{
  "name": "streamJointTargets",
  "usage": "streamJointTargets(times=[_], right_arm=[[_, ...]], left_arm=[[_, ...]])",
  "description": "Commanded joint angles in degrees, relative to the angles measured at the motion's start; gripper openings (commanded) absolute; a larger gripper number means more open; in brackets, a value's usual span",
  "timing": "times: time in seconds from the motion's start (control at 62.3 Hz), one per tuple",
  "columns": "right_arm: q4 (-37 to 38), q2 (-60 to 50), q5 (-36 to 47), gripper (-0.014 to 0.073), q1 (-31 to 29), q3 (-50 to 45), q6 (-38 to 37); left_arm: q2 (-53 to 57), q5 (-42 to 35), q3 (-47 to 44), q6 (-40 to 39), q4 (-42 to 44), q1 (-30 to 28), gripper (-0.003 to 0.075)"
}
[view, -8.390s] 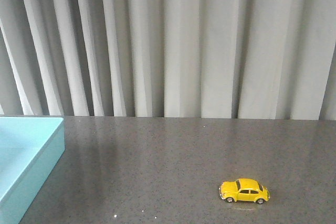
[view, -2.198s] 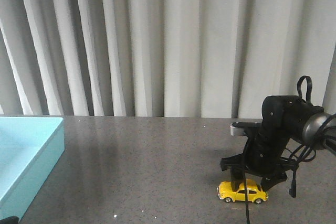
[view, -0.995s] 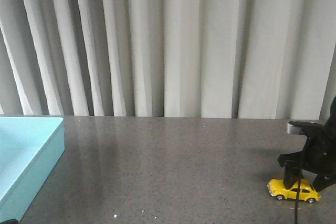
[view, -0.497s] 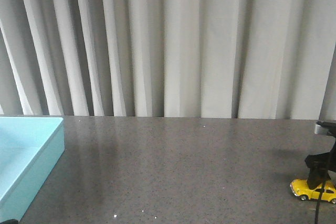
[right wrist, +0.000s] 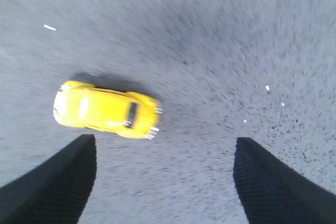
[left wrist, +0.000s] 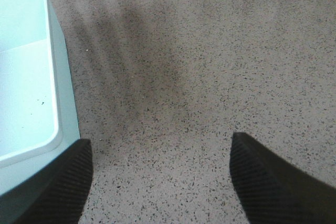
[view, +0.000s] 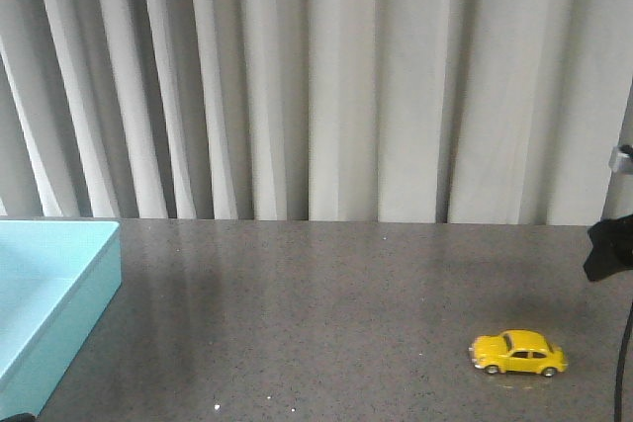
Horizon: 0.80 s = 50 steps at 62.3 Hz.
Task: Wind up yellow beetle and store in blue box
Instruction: 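Release the beetle and lift the right gripper away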
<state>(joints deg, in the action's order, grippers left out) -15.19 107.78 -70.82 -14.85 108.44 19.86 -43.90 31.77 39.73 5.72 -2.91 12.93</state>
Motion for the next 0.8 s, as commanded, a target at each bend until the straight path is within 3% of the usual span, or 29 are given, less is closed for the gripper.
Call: streamJointTargets(times=[0.0, 0.257, 0.417, 0.594, 0.786], right_arm=[[-0.6, -8.0, 1.1, 0.0526, 2.0, 0.1, -1.3], [4.8, -29.8, 14.7, 0.0526, 12.4, -23.5, -4.8], [12.7, -43.5, 20.0, 0.0526, 19.2, -38.8, -13.0], [19.7, -56.0, 21.7, 0.0526, 20.6, -52.3, -21.4], [20.9, -64.5, 24.6, 0.0526, 20.6, -61.5, -22.2]], left_arm=[[0.0, -3.2, 1.2, 0.0, -0.3, 0.4, 0.0536], [0.0, -1.7, 1.2, 0.0, -0.3, 0.4, 0.0536], [0.0, -1.7, 1.2, 0.0, -0.3, 0.4, 0.0536], [0.0, -1.8, 1.2, 0.0, -0.3, 0.4, 0.0536], [0.0, -2.4, 1.2, 0.0, -0.3, 0.4, 0.0536]])
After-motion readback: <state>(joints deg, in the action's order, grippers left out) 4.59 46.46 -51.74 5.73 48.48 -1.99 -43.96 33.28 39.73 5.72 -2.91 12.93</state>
